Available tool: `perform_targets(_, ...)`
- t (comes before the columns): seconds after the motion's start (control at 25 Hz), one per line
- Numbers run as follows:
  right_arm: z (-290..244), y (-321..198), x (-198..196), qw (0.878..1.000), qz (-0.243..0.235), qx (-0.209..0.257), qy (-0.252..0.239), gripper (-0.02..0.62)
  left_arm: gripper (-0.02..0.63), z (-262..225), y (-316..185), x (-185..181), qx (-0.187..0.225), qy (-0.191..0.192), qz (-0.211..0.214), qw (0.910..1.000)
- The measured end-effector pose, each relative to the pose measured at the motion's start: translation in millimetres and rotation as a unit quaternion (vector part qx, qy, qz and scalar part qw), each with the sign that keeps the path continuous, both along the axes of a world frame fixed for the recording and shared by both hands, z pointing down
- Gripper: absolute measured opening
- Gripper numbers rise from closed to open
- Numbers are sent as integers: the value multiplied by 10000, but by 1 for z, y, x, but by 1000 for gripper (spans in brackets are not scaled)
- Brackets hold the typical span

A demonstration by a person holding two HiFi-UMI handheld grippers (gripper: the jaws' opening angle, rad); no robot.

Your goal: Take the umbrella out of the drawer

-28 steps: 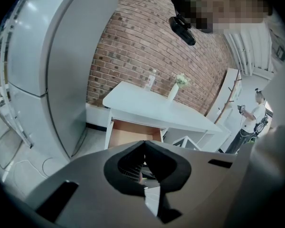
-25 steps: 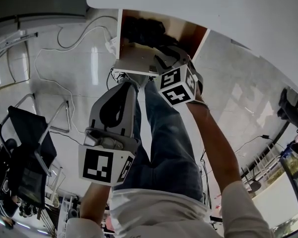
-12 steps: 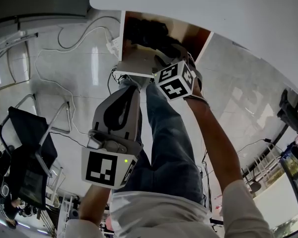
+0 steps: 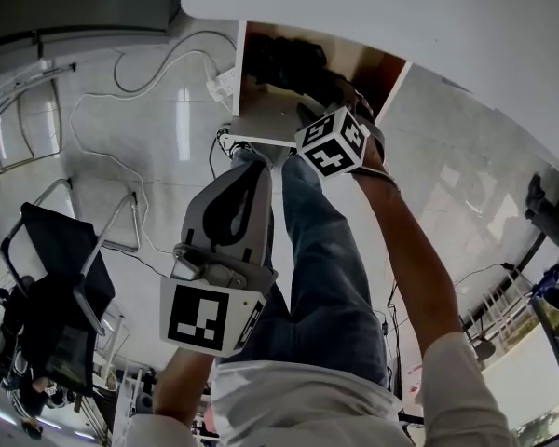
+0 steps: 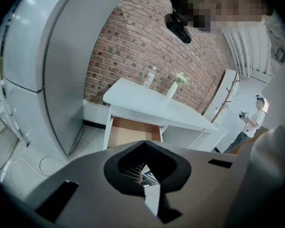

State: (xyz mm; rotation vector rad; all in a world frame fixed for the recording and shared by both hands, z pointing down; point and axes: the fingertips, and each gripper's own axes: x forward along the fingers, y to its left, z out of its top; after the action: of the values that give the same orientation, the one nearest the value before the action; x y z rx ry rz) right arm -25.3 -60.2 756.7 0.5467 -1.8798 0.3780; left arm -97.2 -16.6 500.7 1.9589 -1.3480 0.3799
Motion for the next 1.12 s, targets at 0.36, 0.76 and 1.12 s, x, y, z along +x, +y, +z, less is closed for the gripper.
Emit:
perform_targets(0.36, 27, -10, 3, 9984, -223, 216, 468, 288, 17, -4, -4, -15, 1, 57, -167, 9998)
perform_targets(0.76, 45, -14, 1, 9967, -437, 159, 659, 291, 17, -3, -8, -20, -8, 138, -212, 9997)
perform_targets(1.12, 57, -18, 1, 9951, -611, 202, 751, 304, 17, -8, -18, -24, 240, 14, -100, 9997)
